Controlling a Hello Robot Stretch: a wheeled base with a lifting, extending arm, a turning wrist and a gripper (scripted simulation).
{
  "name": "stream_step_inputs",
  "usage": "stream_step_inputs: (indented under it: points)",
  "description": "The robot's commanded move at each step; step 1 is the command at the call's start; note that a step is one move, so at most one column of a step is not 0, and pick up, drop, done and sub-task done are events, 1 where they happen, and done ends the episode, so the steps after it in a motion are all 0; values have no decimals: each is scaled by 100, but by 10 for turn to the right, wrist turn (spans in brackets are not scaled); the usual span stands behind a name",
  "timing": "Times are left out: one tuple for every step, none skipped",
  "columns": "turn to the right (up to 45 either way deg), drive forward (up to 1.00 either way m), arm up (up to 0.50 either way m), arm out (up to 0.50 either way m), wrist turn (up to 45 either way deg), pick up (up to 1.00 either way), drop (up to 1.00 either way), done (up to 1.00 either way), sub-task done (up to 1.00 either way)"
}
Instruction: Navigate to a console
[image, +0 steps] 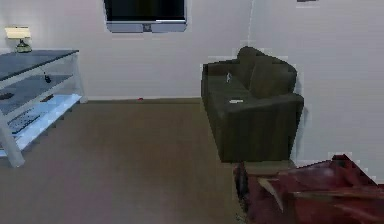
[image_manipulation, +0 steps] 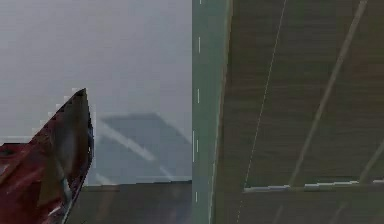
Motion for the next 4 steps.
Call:
stream_step_inputs:
  points:
    - [-450,0,0,0,0,0,0,0,0]
    - [-120,0,0,0,0,0,0,0,0]
    - [0,25,0,0,0,0,0,0,0]
    - [-150,0,0,0,0,0,0,0,0]
